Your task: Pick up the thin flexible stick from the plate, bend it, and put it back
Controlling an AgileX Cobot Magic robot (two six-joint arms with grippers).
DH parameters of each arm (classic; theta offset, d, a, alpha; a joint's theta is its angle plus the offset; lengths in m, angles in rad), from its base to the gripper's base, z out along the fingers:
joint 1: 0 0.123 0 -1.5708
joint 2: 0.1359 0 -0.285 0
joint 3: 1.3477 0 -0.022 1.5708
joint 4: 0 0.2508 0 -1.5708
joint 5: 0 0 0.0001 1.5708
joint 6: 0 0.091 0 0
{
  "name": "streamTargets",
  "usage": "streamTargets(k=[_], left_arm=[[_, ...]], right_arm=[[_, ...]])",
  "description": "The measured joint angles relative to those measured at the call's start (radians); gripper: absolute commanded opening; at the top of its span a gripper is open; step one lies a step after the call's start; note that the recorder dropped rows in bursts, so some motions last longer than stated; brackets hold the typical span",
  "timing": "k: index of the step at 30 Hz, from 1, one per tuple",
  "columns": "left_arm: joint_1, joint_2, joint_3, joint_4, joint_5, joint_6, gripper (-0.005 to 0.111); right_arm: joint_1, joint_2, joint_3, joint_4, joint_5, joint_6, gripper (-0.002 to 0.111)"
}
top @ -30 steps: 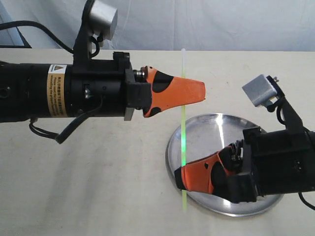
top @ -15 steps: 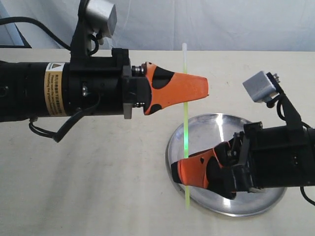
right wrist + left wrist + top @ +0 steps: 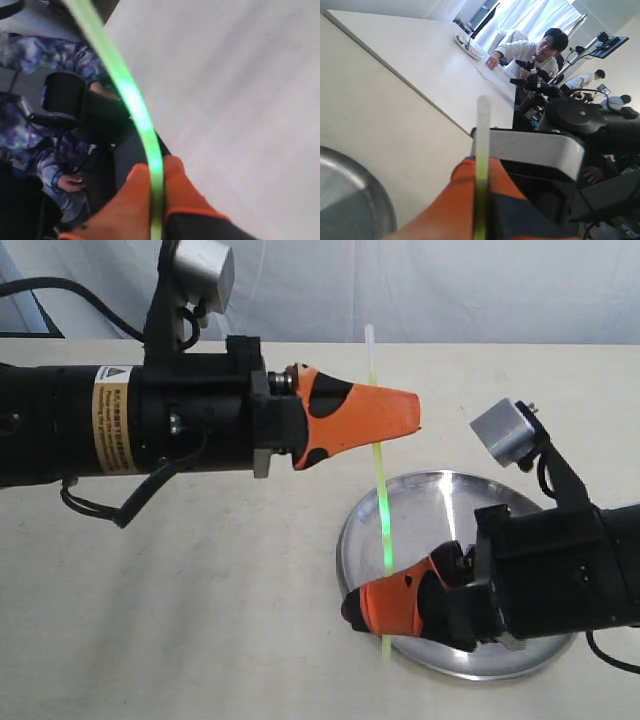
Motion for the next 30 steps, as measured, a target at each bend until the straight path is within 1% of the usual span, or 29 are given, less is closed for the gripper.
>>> streamTargets(k=[4, 7, 12, 15, 17, 18, 20, 22, 24, 26, 28, 29, 30], left_arm=[[0.0, 0.001, -0.001, 0.04, 0.049, 0.036, 0.0], [0.0, 0.001, -0.004, 0.106, 0.083, 0.04, 0.0], [0.0, -0.001, -0.01, 0.233, 0.116, 0.03, 0.0], [0.0, -0.001, -0.011, 0.275, 0.128, 0.009, 0.0], [0.002, -0.001, -0.011, 0.245, 0.1, -0.004, 0.0], [0.008, -0.001, -0.011, 0.177, 0.049, -0.008, 0.0], [0.008, -0.005, -0.012, 0.126, -0.022, -0.008, 0.0], [0.006, -0.012, -0.014, 0.113, -0.085, -0.004, 0.0], [0.003, -0.016, -0.014, 0.107, -0.091, 0.01, 0.0], [0.003, -0.018, -0.012, 0.071, -0.091, 0.072, 0.0], [0.001, -0.018, -0.012, 0.037, -0.072, 0.13, 0.0], [0.001, -0.022, -0.012, 0.017, -0.036, 0.166, 0.0], [0.001, -0.026, -0.012, 0.013, -0.011, 0.181, 0.0]], right_arm=[[0.0, 0.002, 0.0, 0.024, 0.095, -0.023, 0.0], [0.0, 0.005, 0.001, 0.041, 0.146, -0.044, 0.0], [0.004, -0.011, 0.006, 0.033, 0.147, -0.05, 0.0], [0.004, -0.058, 0.006, 0.031, 0.123, -0.05, -0.001], [0.004, -0.1, 0.006, 0.0, 0.078, -0.043, -0.001], [0.008, -0.129, 0.006, -0.067, 0.021, -0.006, -0.001], [0.008, -0.149, 0.006, -0.178, -0.081, 0.079, -0.001], [0.008, -0.154, 0.004, -0.259, -0.181, 0.165, -0.001], [0.008, -0.154, 0.0, -0.288, -0.209, 0.214, -0.001], [0.008, -0.142, -0.005, -0.265, -0.186, 0.236, -0.001], [0.008, -0.123, -0.007, -0.164, -0.103, 0.182, -0.001], [0.006, -0.111, -0.005, -0.074, -0.03, 0.109, -0.001], [0.004, -0.109, -0.003, -0.036, 0.0, 0.077, -0.001]])
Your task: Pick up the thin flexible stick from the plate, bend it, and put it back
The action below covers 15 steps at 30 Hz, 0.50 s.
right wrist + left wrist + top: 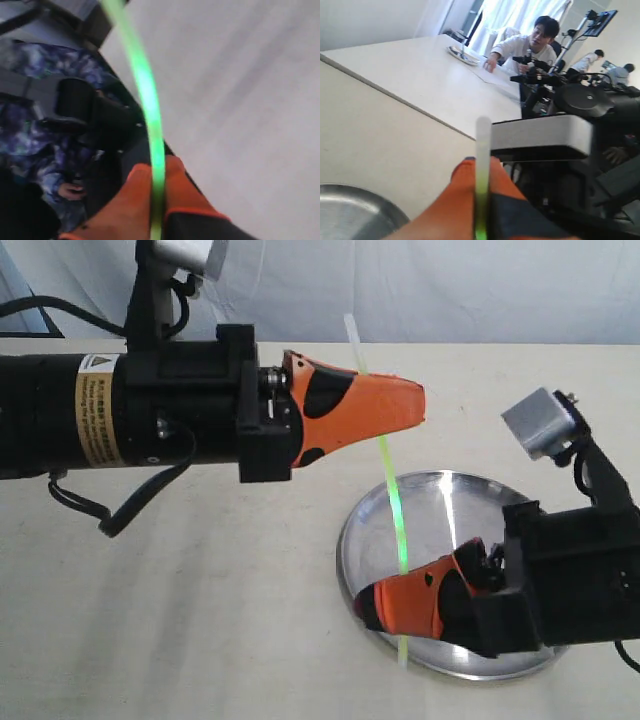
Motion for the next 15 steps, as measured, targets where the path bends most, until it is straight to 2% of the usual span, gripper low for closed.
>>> streamTargets(k=[1, 3, 7, 15], left_arm=[[0.0, -0.007, -0.005, 0.006, 0.041, 0.016, 0.0], [0.0, -0.01, -0.008, 0.057, 0.075, 0.014, 0.0], [0.003, -0.01, -0.012, 0.133, 0.106, -0.053, 0.0], [0.006, -0.01, -0.014, 0.233, 0.16, -0.065, 0.0]], right_arm=[[0.0, 0.002, 0.004, 0.087, 0.061, -0.069, -0.001], [0.0, 0.002, 0.008, 0.146, 0.09, -0.112, -0.001], [0.0, -0.03, 0.012, 0.114, 0.029, -0.129, -0.001], [0.0, -0.1, 0.016, 0.1, -0.05, -0.125, -0.001]])
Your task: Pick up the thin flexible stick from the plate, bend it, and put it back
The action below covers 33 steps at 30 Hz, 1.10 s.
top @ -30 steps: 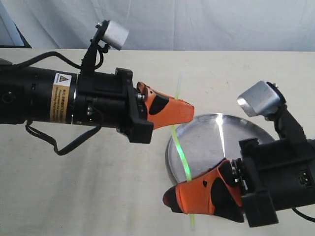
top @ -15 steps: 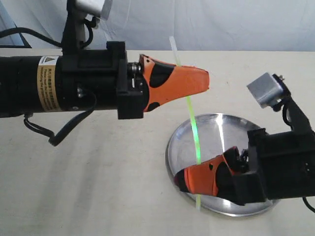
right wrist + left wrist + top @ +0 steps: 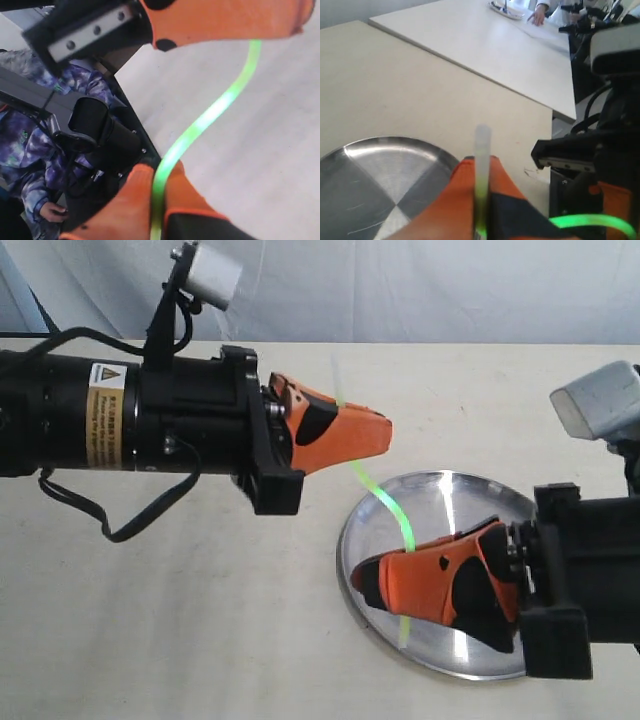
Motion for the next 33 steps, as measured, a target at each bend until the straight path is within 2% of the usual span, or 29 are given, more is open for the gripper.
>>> streamTargets(k=[6, 11, 16, 19, 22, 25, 29, 33], left_arm=[[-0.002, 0.0, 0.0, 0.077, 0.061, -0.003, 0.0], [-0.004, 0.0, 0.0, 0.09, 0.063, -0.004, 0.0], [-0.009, -0.006, 0.0, 0.08, 0.059, -0.004, 0.0], [-0.009, -0.006, 0.0, 0.021, 0.017, -0.002, 0.0], [-0.009, -0.002, 0.002, -0.103, -0.141, 0.005, 0.0], [-0.009, 0.004, 0.011, -0.129, -0.266, 0.011, 0.0], [-0.006, 0.015, 0.011, -0.1, -0.257, 0.013, 0.0], [-0.006, 0.006, 0.008, -0.024, -0.162, 0.009, 0.0]], right_arm=[[0.0, -0.013, 0.0, 0.01, -0.036, 0.021, -0.001], [0.0, -0.013, 0.0, 0.021, 0.014, 0.024, -0.001], [0.0, -0.013, 0.0, 0.009, 0.047, 0.026, -0.001], [0.0, -0.013, 0.0, -0.065, 0.049, 0.071, -0.001], [0.0, 0.0, -0.004, -0.285, -0.021, 0.222, -0.001], [0.0, 0.018, -0.014, -0.363, -0.208, 0.29, -0.001], [0.006, 0.02, -0.018, -0.383, -0.346, 0.3, -0.001], [0.004, 0.032, -0.029, -0.421, -0.297, 0.311, -0.001]])
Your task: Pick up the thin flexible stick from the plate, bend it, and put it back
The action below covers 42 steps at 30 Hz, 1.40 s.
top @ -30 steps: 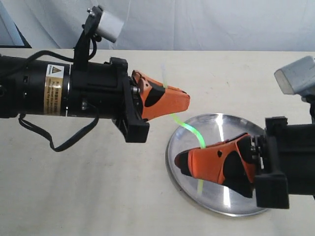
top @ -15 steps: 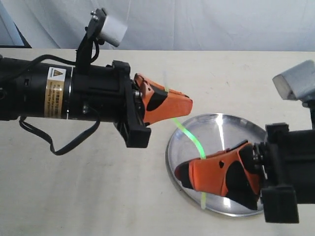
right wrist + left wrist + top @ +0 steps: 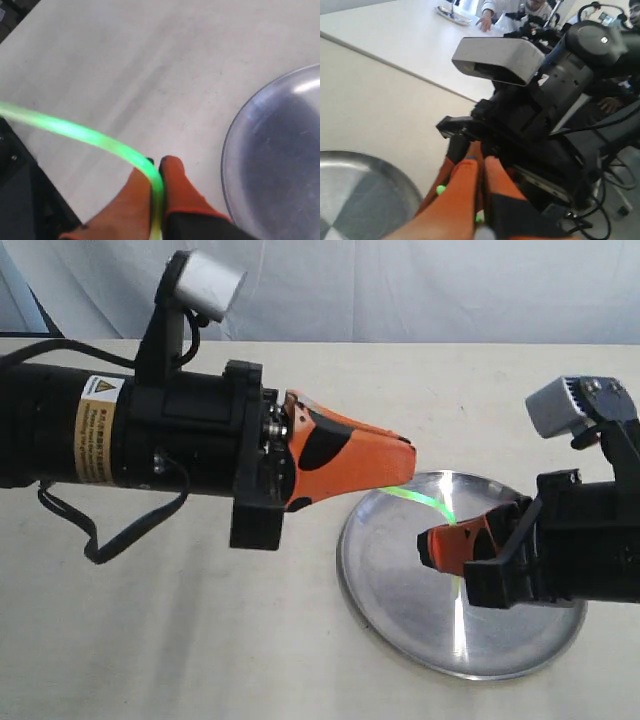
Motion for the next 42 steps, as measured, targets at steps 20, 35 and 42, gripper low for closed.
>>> streamTargets(k=[20, 35, 42], left_arm=[[-0.004, -0.011, -0.005, -0.008, 0.198, -0.011, 0.0], [-0.004, -0.011, -0.005, 0.254, 0.255, -0.034, 0.0], [-0.004, -0.011, -0.005, 0.269, 0.222, -0.123, 0.0]], right_arm=[[-0.004, -0.1, -0.018, 0.094, 0.238, -0.012, -0.001], [-0.004, -0.1, -0.018, 0.161, 0.21, -0.05, -0.001], [-0.004, -0.1, -0.022, 0.105, 0.182, -0.046, -0.001]])
